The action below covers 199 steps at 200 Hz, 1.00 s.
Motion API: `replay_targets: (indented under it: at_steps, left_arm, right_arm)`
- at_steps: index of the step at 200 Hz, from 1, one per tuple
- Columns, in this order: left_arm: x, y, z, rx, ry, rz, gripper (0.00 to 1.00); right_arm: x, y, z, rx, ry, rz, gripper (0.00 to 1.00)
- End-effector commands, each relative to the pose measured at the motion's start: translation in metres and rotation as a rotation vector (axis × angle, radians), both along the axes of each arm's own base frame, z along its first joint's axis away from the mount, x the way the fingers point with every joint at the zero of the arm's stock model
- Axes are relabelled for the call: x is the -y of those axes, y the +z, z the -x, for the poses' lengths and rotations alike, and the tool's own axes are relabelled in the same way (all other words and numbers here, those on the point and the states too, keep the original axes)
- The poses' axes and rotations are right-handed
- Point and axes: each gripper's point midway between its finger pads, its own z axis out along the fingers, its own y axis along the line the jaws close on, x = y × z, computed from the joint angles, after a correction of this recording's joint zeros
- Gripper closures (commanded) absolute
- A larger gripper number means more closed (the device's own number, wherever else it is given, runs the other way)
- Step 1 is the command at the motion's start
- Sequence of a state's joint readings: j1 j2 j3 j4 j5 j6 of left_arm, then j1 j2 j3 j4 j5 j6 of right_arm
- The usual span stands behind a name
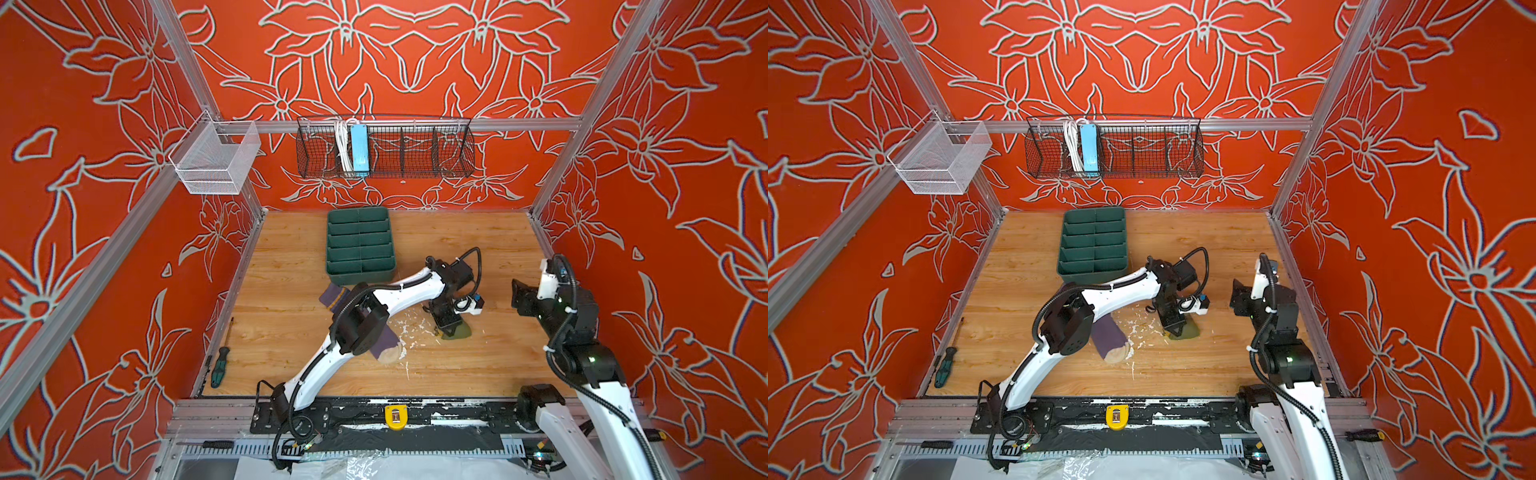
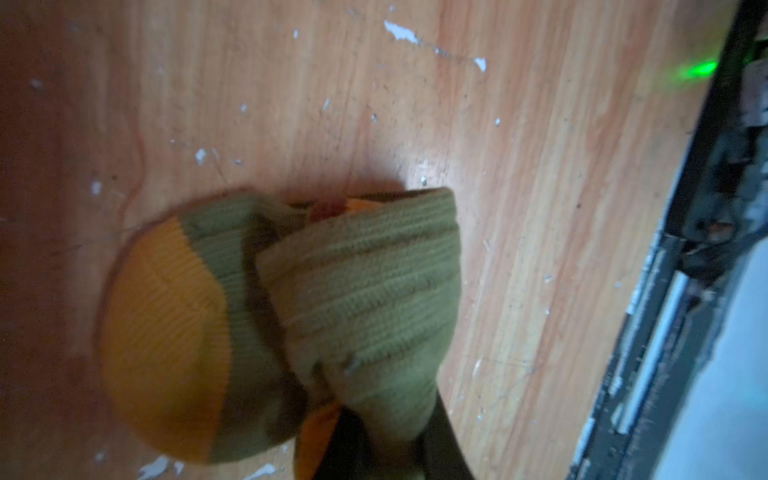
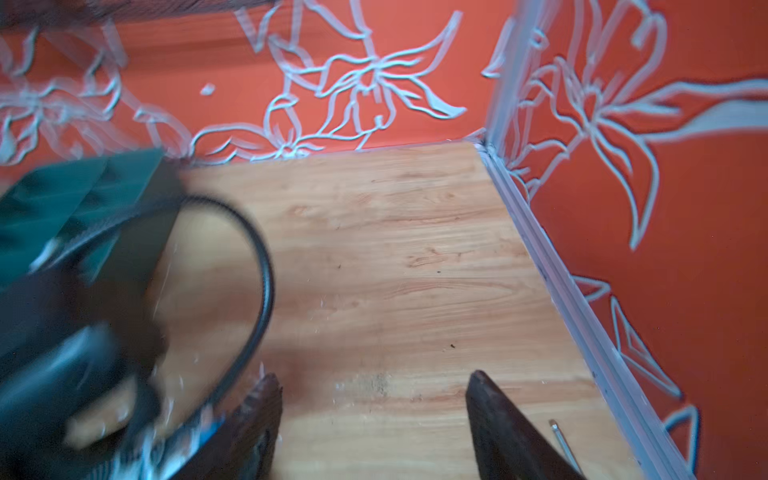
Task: Roll the socks
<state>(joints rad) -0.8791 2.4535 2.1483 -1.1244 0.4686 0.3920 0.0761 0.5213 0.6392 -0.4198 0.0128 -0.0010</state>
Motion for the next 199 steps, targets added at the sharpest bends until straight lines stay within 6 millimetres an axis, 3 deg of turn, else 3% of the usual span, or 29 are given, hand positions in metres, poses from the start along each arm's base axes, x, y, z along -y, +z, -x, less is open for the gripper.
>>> replay_targets:
  at_steps: [1, 15, 27, 60, 87, 132, 178, 199]
  left_arm:
    - [-0.044, -0.072, 0.059, -0.363, 0.020, -0.256, 1.00]
    - [-0.041, -0.075, 0.057, -0.385, 0.037, -0.242, 1.00]
    - [-0.039, -0.077, 0.056, -0.408, 0.050, -0.231, 1.00]
    - [-0.038, -0.085, 0.050, -0.425, 0.080, -0.235, 1.00]
    - [-0.039, -0.087, 0.048, -0.421, 0.087, -0.233, 1.00]
    - [-0.041, -0.088, 0.047, -0.411, 0.080, -0.231, 1.00]
    - [-0.040, -0.087, 0.047, -0.408, 0.078, -0.222, 1.00]
    - [-0.039, -0.086, 0.047, -0.406, 0.077, -0.214, 1.00]
  right_arm:
    - [-0.045, -0.012, 0.020, 0.003, 0.376, 0.283, 0.28]
    - [-0.081, -0.029, 0.051, -0.012, 0.675, 0.396, 0.28]
    - [-0.100, -0.052, 0.073, -0.028, 0.878, 0.494, 0.28]
    - [-0.098, -0.119, 0.092, -0.215, 1.093, 0.776, 0.30]
    - [-0.109, -0.144, 0.080, -0.131, 1.151, 0.949, 0.29]
    - [-0.132, -0.163, 0.060, -0.141, 1.177, 0.963, 0.29]
    - [-0.136, -0.189, 0.048, -0.226, 1.202, 1.014, 0.30]
    - [-0.133, -0.199, 0.046, -0.254, 1.193, 1.024, 0.37]
